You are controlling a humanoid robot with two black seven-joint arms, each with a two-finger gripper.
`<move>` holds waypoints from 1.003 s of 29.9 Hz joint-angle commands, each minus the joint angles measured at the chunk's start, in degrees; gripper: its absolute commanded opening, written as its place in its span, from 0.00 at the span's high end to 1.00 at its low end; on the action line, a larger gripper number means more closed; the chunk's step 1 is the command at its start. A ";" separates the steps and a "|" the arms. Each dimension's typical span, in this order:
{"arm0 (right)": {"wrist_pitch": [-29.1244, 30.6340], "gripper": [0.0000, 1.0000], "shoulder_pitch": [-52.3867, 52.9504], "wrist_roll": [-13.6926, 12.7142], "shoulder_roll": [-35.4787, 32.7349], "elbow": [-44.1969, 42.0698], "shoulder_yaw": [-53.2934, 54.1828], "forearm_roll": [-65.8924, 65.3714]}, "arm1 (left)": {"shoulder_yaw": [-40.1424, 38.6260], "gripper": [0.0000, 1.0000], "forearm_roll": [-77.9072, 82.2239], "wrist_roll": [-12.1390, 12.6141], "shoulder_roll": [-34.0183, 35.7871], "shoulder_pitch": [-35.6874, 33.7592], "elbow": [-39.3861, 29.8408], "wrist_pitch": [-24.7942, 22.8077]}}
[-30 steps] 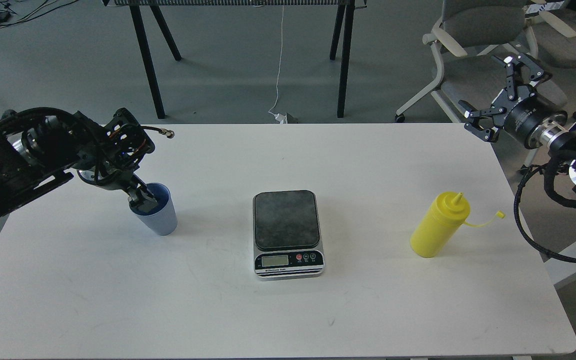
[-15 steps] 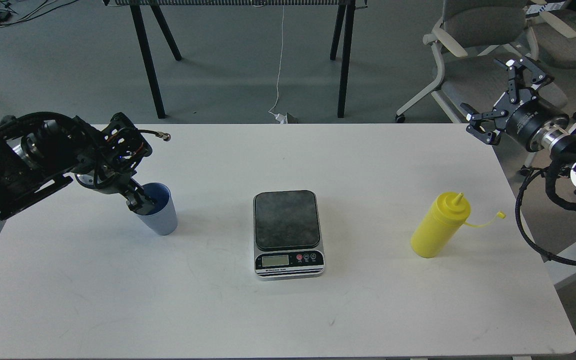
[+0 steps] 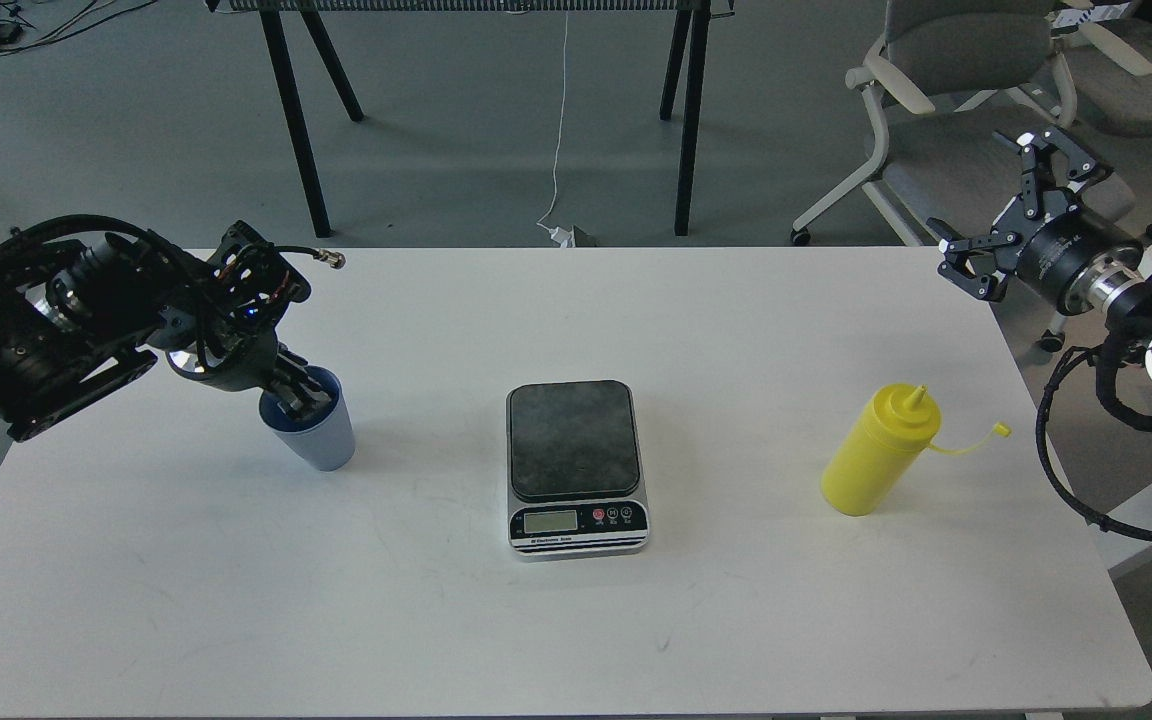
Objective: Pour seasoning into cup on scale with both arms
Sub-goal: 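Close the left gripper on the blue cup rim, then carry the blue cup with the left gripper onto the scale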
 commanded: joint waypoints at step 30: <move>0.00 0.01 -1.56 0.00 0.29 -0.09 0.27 0.00 | -0.80 0.96 -5.89 0.00 1.18 -6.83 -1.84 0.01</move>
